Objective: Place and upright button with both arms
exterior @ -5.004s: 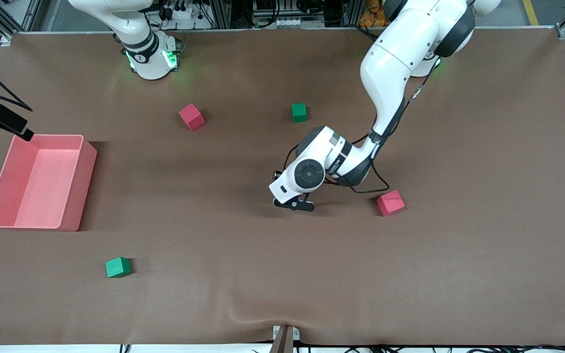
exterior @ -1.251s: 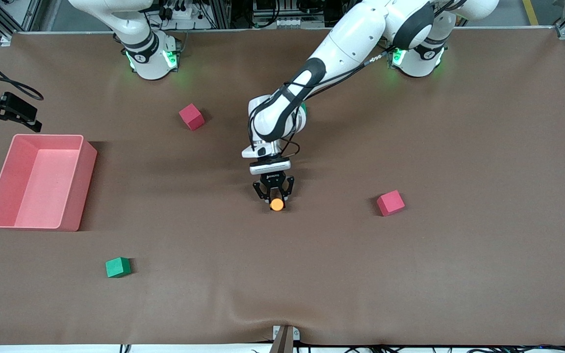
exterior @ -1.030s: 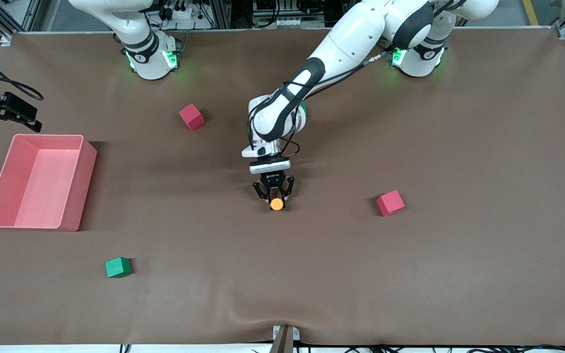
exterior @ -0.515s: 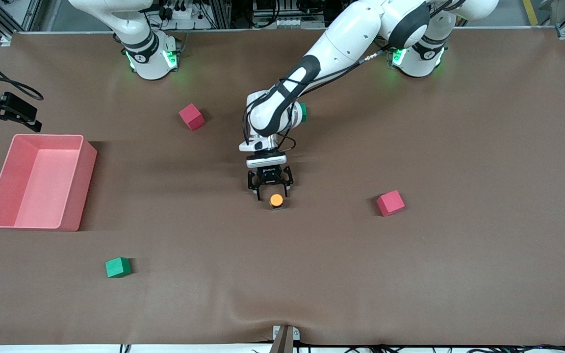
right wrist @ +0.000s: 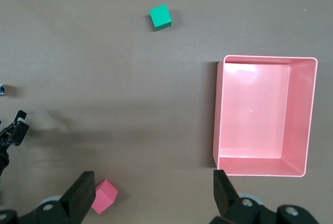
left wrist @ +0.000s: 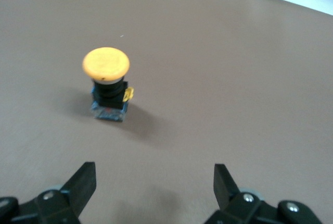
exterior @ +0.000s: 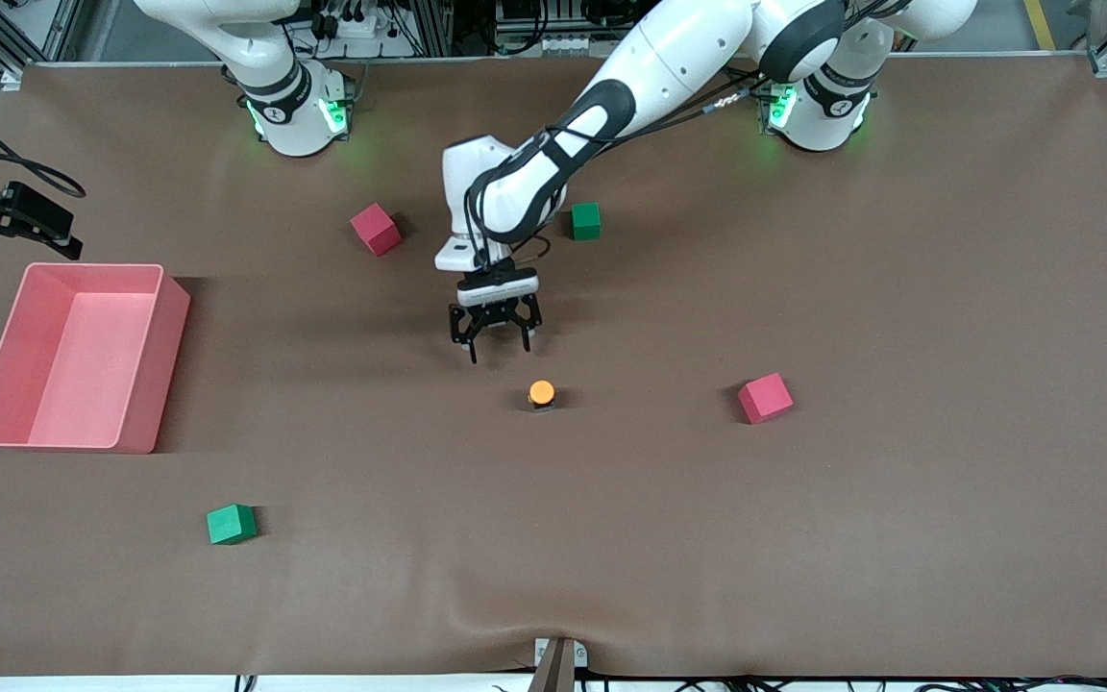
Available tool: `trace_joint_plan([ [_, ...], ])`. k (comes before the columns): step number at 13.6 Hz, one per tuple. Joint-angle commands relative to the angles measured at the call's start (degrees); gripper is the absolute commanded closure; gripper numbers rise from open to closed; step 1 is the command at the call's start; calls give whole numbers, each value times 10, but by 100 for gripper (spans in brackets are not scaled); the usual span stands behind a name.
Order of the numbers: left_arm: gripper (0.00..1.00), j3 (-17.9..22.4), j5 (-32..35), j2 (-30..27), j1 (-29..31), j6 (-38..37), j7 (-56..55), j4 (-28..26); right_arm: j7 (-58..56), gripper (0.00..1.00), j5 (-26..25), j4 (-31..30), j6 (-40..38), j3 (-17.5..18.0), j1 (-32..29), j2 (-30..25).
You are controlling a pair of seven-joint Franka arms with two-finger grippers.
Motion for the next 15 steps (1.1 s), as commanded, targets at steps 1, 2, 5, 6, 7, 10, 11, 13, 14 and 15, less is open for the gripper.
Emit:
trace_joint_plan([
  [1, 0, -24, -110, -48, 8, -65, 83, -3, -6, 0, -7, 11, -8, 8, -11, 4],
  [2, 0, -24, -154, -74, 10, -89, 118, -3, -6, 0, -7, 11, -8, 8, -11, 4],
  [5, 0, -23, -326, -178, 42, -132, 249, 1, -6, 0, -7, 11, -8, 8, -13, 4],
  [6, 0, -22, -380, -215, 61, -151, 299, 0, -7, 0, -8, 11, -8, 8, -13, 4],
  [7, 0, -22, -419, -248, 79, -183, 348, 0, -7, 0, -8, 11, -8, 8, -13, 4],
  [10, 0, -22, -467, -331, 148, -276, 482, 0, -6, 0, -8, 11, -7, 8, -12, 4],
  [11, 0, -22, -483, -359, 169, -288, 506, 1, -6, 0, -8, 11, -7, 8, -12, 4],
  [13, 0, -19, -569, -417, 244, -332, 564, 0, -6, 0, -8, 12, -7, 8, -11, 4],
  [14, 0, -19, -600, -439, 289, -354, 608, -1, -6, 0, -8, 12, -7, 8, -11, 4],
  [15, 0, -19, -614, -451, 326, -371, 645, -1, -6, 0, -8, 12, -7, 8, -11, 4],
])
